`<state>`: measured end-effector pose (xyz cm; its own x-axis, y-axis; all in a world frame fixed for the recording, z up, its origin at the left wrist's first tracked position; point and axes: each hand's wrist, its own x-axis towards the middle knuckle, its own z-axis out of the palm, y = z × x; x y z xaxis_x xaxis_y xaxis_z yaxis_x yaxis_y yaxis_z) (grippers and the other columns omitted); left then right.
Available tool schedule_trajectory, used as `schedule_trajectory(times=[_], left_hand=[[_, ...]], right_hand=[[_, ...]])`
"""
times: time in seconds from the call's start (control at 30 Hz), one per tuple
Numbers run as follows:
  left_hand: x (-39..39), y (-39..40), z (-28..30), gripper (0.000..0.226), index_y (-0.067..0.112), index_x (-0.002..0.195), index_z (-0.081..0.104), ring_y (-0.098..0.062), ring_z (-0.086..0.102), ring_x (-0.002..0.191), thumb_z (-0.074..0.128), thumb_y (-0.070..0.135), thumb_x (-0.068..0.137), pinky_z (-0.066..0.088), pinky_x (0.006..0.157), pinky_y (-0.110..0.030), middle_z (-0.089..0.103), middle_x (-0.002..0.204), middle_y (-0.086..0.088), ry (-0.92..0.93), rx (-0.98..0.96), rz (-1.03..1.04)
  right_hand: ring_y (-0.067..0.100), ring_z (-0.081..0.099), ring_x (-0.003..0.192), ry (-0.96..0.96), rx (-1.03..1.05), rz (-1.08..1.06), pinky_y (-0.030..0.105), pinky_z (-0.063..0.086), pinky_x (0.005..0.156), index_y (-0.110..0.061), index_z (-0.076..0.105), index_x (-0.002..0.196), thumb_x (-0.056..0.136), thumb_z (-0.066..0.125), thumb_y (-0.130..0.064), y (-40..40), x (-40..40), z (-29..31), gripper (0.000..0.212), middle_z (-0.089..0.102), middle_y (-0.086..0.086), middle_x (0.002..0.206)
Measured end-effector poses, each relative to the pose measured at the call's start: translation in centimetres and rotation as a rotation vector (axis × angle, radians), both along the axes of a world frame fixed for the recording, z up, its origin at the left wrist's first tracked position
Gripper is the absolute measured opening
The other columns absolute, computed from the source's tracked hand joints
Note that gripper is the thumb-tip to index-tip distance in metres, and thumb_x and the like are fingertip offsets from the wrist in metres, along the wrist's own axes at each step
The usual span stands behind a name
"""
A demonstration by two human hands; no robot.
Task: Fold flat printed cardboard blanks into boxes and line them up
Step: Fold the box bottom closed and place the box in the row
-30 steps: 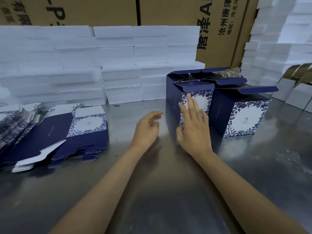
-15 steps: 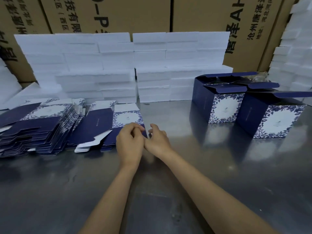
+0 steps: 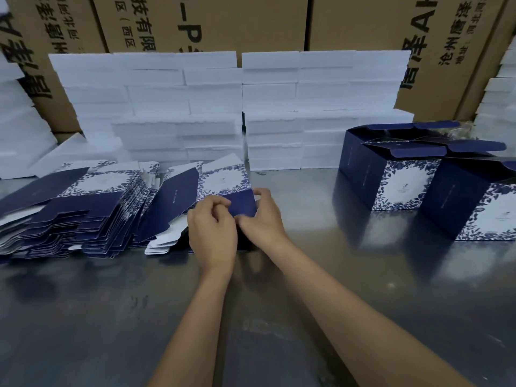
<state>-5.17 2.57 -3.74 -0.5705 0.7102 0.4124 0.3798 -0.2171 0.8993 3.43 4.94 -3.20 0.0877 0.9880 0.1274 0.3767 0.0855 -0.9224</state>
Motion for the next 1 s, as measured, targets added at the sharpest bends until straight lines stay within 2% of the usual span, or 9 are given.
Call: schedule_trajectory(times=[0.07,0.2,0.4,0.57,0.63,0.73,0.83,0.9,1.0], left_hand=[[0.1,-0.1,0.0,0.03,0.023,0.084,0.067,-0.028,0.062,0.095,0.045,0.003,0.089,0.049,0.079,-0.043,0.069,0.089,0.003,0.003,-0.002,-0.015],[0.8,-0.8,0.4,0.024,0.017,0.089,0.068,-0.021,0.054,0.089,0.049,0.002,0.087,0.045,0.074,-0.041,0.068,0.087,0.007,0.234,0.116,-0.019],[2.5,-2.1,1.5,0.021,0.015,0.091,0.067,-0.025,0.055,0.089,0.048,0.008,0.085,0.035,0.082,-0.039,0.066,0.093,0.003,0.693,0.315,-0.022],[3.4,-2.7,1.8,0.027,0.018,0.101,0.069,-0.02,0.051,0.109,0.054,0.007,0.082,0.027,0.1,-0.04,0.062,0.113,-0.001,0.789,0.454,0.084],[3.1,-2.8,2.1,0.033,0.019,0.109,0.067,-0.025,0.049,0.117,0.054,0.009,0.081,0.027,0.102,-0.042,0.058,0.123,-0.005,0.702,0.405,0.141],[2.5,-2.6,2.2,0.041,0.015,0.126,0.057,-0.029,0.044,0.122,0.055,0.008,0.085,0.031,0.101,-0.04,0.053,0.13,-0.01,0.372,0.191,0.077],[1.5,-2.1,2.1,0.04,0.016,0.136,0.048,-0.026,0.057,0.112,0.05,0.017,0.096,0.045,0.095,-0.038,0.06,0.121,-0.006,-0.221,-0.156,-0.221],[1.0,-1.7,2.1,0.032,0.009,0.127,0.056,-0.027,0.068,0.099,0.047,0.017,0.098,0.056,0.09,-0.042,0.069,0.117,-0.011,-0.676,-0.292,-0.496],[0.9,-1.5,1.8,0.027,0.002,0.118,0.064,-0.031,0.07,0.095,0.056,0.013,0.095,0.059,0.084,-0.043,0.071,0.116,-0.015,-0.91,-0.331,-0.69]], right_hand=[[0.014,0.063,0.074,0.258,-0.074,0.059,0.017,0.052,0.06,-0.019,0.048,0.124,0.088,0.048,0.002,-0.3,-0.3,0.7,0.042,0.067,0.015,0.11],[0.012,0.064,0.063,0.559,-0.112,0.094,0.021,0.051,0.048,-0.015,0.055,0.125,0.091,0.04,0.013,-0.9,-0.2,1.9,0.046,0.07,0.013,0.096],[0.02,0.06,0.071,0.774,-0.032,0.165,0.027,0.055,0.061,-0.017,0.058,0.127,0.096,0.039,0.013,-2.3,3.6,4.3,0.048,0.067,0.011,0.089],[0.021,0.072,0.07,0.764,0.05,0.084,0.03,0.044,0.064,-0.025,0.056,0.115,0.099,0.036,0.012,-3.7,9.1,4.4,0.045,0.074,0.005,0.1],[0.021,0.072,0.069,0.794,0.051,0.043,0.03,0.041,0.062,-0.024,0.054,0.118,0.099,0.036,0.012,-4.3,11.5,3.8,0.045,0.075,0.002,0.105],[0.024,0.071,0.075,0.843,0.038,0.02,0.027,0.042,0.063,-0.025,0.055,0.118,0.101,0.036,0.012,-5.3,14.7,2.4,0.045,0.077,-0.004,0.106],[0.021,0.073,0.076,0.924,0.028,0.008,0.031,0.043,0.077,-0.024,0.057,0.116,0.101,0.037,0.011,-6.1,16.6,1.0,0.043,0.079,-0.005,0.102],[0.02,0.075,0.077,0.937,0.014,0.008,0.033,0.043,0.081,-0.023,0.058,0.117,0.101,0.038,0.009,-6.3,17.2,0.5,0.042,0.079,-0.003,0.104],[0.021,0.076,0.077,0.875,-0.017,0.018,0.027,0.044,0.067,-0.02,0.055,0.121,0.1,0.037,0.009,-6.5,17.1,0.3,0.04,0.078,-0.004,0.103]])
